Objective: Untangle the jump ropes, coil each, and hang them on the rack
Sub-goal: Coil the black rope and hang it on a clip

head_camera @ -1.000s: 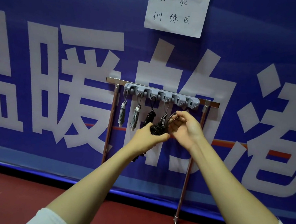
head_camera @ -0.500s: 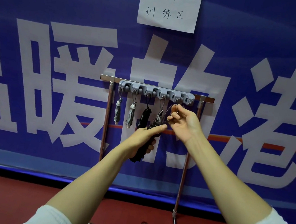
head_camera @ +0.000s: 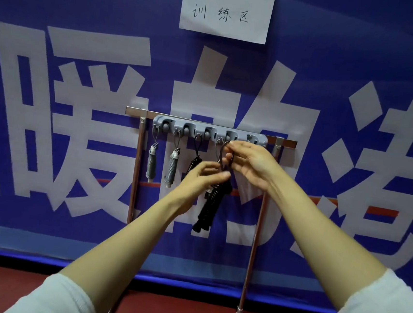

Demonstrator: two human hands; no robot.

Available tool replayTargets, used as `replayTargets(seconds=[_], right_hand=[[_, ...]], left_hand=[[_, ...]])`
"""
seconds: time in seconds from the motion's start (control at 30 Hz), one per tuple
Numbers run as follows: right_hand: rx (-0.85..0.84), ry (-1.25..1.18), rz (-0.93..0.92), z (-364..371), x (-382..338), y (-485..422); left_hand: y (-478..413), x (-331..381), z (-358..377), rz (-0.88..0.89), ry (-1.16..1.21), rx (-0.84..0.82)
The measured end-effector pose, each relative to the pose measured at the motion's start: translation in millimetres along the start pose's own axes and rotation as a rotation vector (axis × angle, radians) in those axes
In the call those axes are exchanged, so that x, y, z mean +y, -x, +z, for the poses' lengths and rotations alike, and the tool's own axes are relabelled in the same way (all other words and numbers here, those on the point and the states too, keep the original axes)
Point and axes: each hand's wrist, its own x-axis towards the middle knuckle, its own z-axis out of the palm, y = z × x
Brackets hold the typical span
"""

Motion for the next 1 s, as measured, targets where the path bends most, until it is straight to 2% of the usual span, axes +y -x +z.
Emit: replayTargets(seconds=[0.1,0.23,0.33,0.6,0.8,1.0], right_hand=[[0.046,0.074,0.013,-23,8,-28],[0.105,0.165,-0.034,-61,20,-63],[0.170,0.294,-0.048,-90,34,-91],[0.459,0.204,-0.137,-138,61,-168],[0.513,0.126,-0.093,-154,76,-196],[0.517,0.223,-0.068,-161,97,-201]], left_hand=[[-39,0,3,0.129,-0.020,0.085],[-94,-12,15,0.068,-0.007,0.067],[-137,-20,22,0.011,0.049,0.112],[-227,-45,36,-0.086,0.144,0.164],[-258,-65,42,-0.097,0.169,0.221],[-258,-84,39,-0.113,0.147,0.211]])
